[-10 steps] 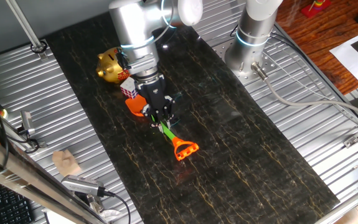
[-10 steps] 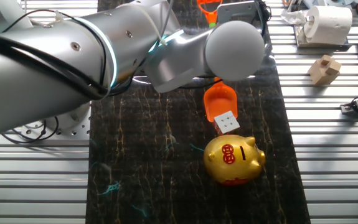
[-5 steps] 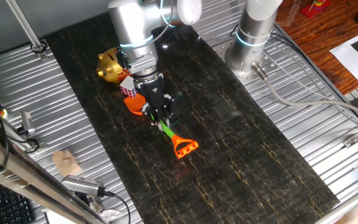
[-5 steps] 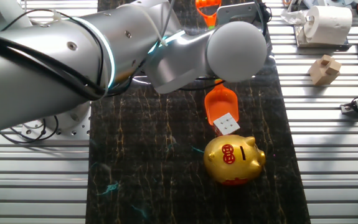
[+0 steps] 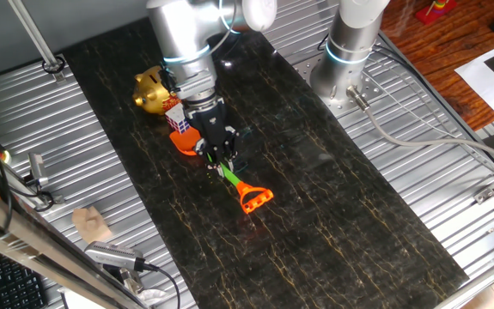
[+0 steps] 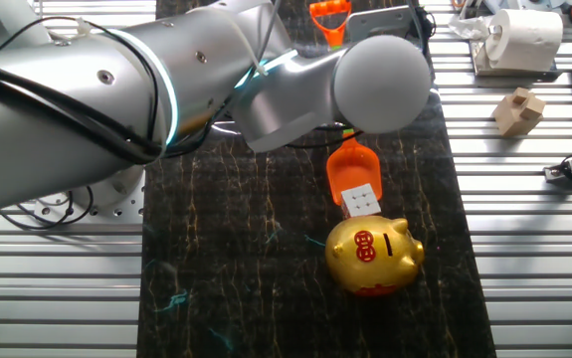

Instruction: Use a shovel to scoop up an object

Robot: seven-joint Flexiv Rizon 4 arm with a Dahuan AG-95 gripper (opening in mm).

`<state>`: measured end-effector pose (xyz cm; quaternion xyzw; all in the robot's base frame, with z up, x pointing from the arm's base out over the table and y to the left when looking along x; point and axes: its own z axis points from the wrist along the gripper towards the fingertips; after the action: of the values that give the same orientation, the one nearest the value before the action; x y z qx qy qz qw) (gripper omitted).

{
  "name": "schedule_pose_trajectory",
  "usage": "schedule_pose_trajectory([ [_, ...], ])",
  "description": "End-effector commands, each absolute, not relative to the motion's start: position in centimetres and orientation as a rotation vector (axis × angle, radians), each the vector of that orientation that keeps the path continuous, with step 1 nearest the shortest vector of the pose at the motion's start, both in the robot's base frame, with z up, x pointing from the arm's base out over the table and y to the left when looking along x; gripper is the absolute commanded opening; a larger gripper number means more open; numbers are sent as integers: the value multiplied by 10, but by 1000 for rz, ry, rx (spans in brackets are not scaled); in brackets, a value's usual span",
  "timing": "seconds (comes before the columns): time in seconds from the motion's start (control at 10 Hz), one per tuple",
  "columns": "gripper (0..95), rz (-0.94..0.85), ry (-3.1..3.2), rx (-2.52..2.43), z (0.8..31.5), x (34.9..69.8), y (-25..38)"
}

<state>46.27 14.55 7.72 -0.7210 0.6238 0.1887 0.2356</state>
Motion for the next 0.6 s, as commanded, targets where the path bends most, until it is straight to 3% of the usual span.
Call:
schedule_pose_trajectory([
  [0.1,0,513,1710,-1992,78,461,143],
  [0.6,0,507,1707,-2008,77,459,136],
])
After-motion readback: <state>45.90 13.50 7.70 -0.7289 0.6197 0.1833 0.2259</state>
